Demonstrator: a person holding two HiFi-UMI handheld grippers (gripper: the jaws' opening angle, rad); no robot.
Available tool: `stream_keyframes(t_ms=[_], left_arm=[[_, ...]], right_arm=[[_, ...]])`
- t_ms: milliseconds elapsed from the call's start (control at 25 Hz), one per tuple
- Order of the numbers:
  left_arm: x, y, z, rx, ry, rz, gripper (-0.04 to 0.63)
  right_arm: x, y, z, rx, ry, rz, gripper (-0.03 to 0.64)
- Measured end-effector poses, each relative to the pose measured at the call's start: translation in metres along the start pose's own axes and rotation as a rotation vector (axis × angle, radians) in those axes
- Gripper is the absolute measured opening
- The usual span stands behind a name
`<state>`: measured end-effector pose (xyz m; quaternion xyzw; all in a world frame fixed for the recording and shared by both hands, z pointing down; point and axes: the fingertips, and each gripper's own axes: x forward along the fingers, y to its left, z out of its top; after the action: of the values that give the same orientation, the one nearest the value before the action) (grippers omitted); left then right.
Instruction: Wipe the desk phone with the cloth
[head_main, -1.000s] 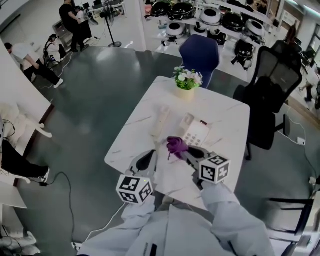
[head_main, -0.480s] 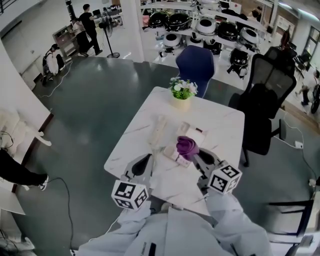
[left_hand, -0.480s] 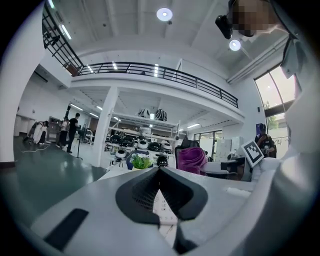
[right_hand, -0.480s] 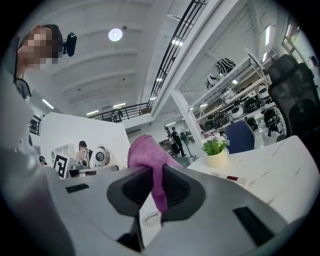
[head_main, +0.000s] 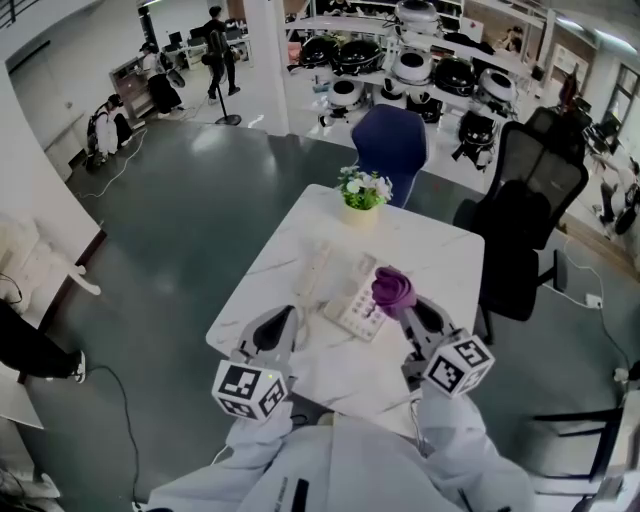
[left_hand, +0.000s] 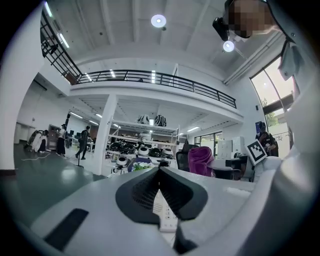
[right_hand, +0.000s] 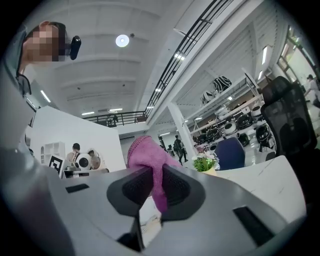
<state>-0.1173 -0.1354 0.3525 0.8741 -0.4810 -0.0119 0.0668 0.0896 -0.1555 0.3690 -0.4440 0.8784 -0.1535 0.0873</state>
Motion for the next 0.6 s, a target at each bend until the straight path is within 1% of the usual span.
stream_keyframes(t_ms=[400, 600], left_arm=[[0.0, 0.01, 0.01, 0.03, -0.02, 0.018, -0.002], [0.0, 0.015, 0.01, 0.029, -0.028, 0.021, -0.002]], right_arm=[[-0.004, -0.004, 0.01, -0.046, -0.029, -0.032, 0.035], [-0.003, -0.003, 0.009, -0.06, -0.037, -0.041, 0.035]])
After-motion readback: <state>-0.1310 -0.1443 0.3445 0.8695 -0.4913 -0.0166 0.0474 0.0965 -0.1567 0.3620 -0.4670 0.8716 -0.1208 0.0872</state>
